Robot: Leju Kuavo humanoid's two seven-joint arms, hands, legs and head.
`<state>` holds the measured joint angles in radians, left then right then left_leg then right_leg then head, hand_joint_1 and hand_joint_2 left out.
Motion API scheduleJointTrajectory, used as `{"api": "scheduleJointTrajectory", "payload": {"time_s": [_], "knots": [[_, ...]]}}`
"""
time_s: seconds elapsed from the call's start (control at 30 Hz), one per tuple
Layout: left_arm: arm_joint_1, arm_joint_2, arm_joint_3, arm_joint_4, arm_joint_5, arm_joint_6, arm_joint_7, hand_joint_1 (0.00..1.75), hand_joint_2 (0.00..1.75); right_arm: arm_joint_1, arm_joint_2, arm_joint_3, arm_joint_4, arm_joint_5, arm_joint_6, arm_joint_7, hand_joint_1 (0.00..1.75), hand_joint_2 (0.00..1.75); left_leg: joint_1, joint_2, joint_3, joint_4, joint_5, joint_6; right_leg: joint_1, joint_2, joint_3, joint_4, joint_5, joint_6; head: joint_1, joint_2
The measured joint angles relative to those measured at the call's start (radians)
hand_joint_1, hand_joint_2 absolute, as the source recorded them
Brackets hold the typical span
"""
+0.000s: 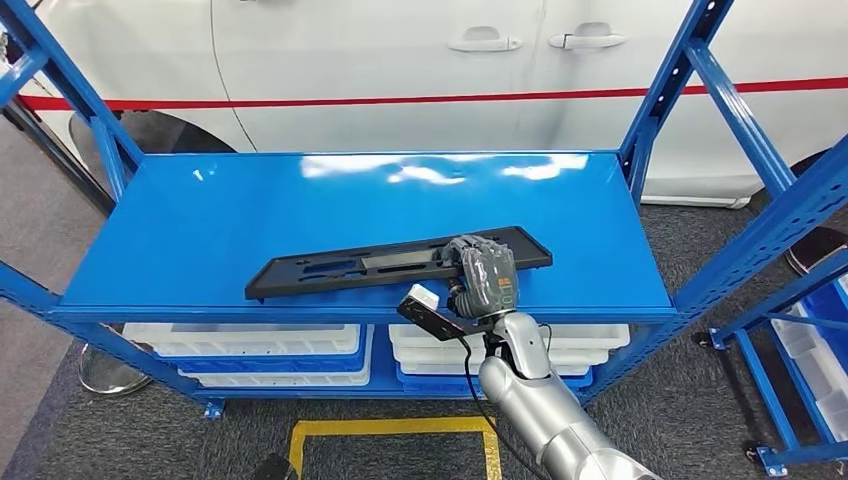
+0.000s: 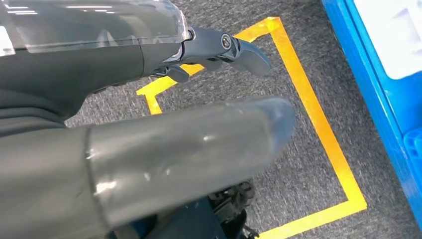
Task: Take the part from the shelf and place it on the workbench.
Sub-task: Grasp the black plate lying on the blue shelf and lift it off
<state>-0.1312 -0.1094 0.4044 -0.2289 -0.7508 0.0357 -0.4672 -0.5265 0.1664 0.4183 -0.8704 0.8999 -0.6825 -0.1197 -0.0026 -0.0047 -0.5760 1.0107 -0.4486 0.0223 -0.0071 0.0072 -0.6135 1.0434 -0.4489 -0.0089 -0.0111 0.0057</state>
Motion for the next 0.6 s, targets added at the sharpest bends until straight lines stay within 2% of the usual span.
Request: {"api": "scheduleJointTrajectory", "payload": {"time_s": [0.07, 0.17, 0.2, 0.23, 0.27, 0.33, 0.4, 0.53, 0.6], "knots": [[-0.001, 0.000, 0.000, 0.000, -0.001, 0.001, -0.001, 0.00, 0.00, -0.001, -0.001, -0.003, -0.003, 0.000, -0.001, -0.002, 1.73, 1.75, 0.004, 0.003, 0.009, -0.016, 0.010, 0.012, 0.001, -0.001, -0.013, 0.034, -0.025, 0.009, 0.000, 0.000], [-0.003, 0.000, 0.002, 0.000, -0.001, 0.003, -0.003, 0.00, 0.00, 0.000, -0.004, -0.008, -0.004, -0.008, -0.003, -0.014, 1.75, 1.75, 0.004, 0.005, 0.010, -0.021, 0.013, 0.022, 0.000, -0.002, -0.094, 0.207, -0.114, 0.016, 0.000, 0.000], [-0.003, 0.000, 0.003, 0.000, -0.001, 0.004, -0.003, 0.00, 0.00, 0.001, -0.005, -0.009, -0.006, -0.012, -0.003, -0.019, 1.75, 1.75, 0.004, 0.005, 0.010, -0.020, 0.013, 0.023, -0.001, -0.002, -0.115, 0.250, -0.126, 0.018, 0.000, 0.000], [-0.002, -0.001, 0.003, 0.000, -0.001, 0.005, -0.003, 0.00, 0.00, 0.002, -0.007, -0.010, -0.009, -0.016, -0.004, -0.023, 1.75, 1.75, 0.004, 0.004, 0.010, -0.018, 0.012, 0.022, -0.002, -0.002, -0.118, 0.258, -0.117, 0.020, 0.000, 0.000], [-0.002, -0.001, 0.004, 0.000, -0.001, 0.005, -0.003, 0.00, 0.00, 0.001, -0.008, -0.011, -0.013, -0.017, -0.004, -0.025, 1.75, 1.75, 0.005, 0.004, 0.010, -0.015, 0.010, 0.020, -0.004, -0.002, -0.104, 0.229, -0.091, 0.022, 0.000, 0.000], [-0.002, -0.001, 0.004, 0.000, -0.002, 0.008, -0.004, 0.00, 0.00, -0.003, -0.008, -0.012, -0.023, -0.019, -0.006, -0.033, 1.75, 1.75, 0.005, 0.003, 0.007, -0.002, 0.002, 0.013, -0.008, -0.003, -0.041, 0.108, -0.032, 0.022, 0.000, 0.000], [-0.003, -0.002, 0.004, 0.000, -0.002, 0.016, -0.007, 0.00, 0.00, -0.003, -0.008, -0.013, -0.047, -0.020, -0.011, -0.052, 1.75, 1.75, 0.002, 0.002, -0.001, 0.014, -0.006, 0.003, -0.007, -0.003, -0.004, 0.027, -0.010, 0.014, 0.000, 0.000], [-0.001, -0.002, 0.006, 0.000, -0.002, 0.038, -0.009, 0.00, 0.00, 0.007, -0.009, -0.016, -0.168, -0.001, 0.007, -0.048, 1.75, 1.75, 0.005, 0.001, -0.012, 0.029, -0.018, -0.018, -0.004, -0.003, -0.004, 0.011, -0.008, -0.010, 0.000, 0.000], [-0.001, -0.002, 0.007, 0.000, -0.001, 0.052, -0.009, 0.00, 0.00, 0.006, -0.009, -0.016, -0.231, 0.012, 0.015, -0.040, 1.74, 1.75, 0.008, 0.002, -0.039, 0.088, -0.058, -0.028, -0.008, -0.004, -0.004, 0.006, -0.004, -0.019, 0.000, 0.000]]}}
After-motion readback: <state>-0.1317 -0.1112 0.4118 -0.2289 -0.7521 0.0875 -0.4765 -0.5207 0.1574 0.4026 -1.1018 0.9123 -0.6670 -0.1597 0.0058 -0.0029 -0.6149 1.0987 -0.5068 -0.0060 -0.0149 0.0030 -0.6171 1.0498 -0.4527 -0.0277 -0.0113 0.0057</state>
